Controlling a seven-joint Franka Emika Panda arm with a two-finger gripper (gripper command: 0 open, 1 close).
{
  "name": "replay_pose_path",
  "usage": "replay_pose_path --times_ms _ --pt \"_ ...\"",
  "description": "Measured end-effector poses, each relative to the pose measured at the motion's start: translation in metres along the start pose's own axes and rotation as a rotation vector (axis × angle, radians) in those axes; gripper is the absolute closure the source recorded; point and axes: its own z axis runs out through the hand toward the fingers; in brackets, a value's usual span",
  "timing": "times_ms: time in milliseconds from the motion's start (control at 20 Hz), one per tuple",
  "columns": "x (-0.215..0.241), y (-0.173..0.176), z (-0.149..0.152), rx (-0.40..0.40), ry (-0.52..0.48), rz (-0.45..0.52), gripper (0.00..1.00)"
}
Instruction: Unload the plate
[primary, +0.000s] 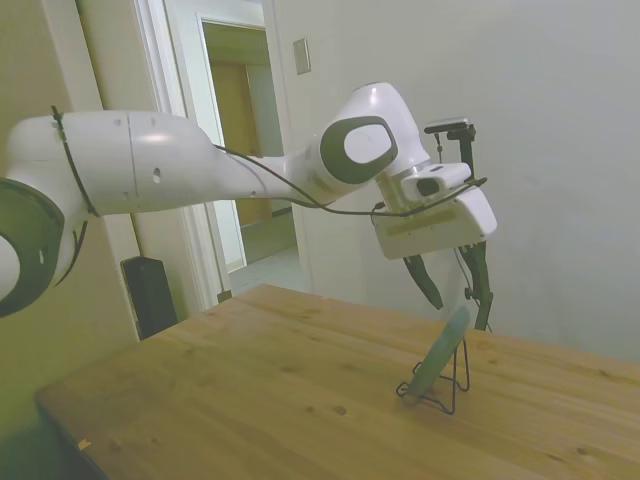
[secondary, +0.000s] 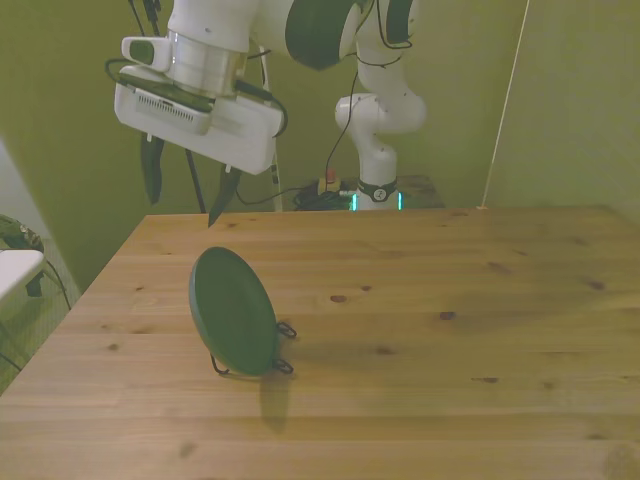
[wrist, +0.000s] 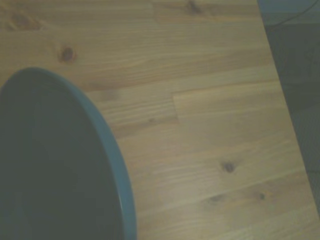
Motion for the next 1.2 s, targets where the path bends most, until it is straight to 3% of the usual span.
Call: replay_pose_path --times_ms 350,550,750,800,1200 --pt "-0.006 -0.015 0.010 0.027 -0.009 -0.014 0.00" --pt "-0.003 -0.020 0.019 0.111 -0.027 -0.006 0.00" --pt "-0.006 -0.024 0.017 0.145 -0.047 -0.008 0.00" --pt "-0.007 -0.024 0.018 0.145 -0.050 -0.009 1.00" --pt "-0.012 -0.021 0.023 0.119 -0.092 -0.012 1.00"
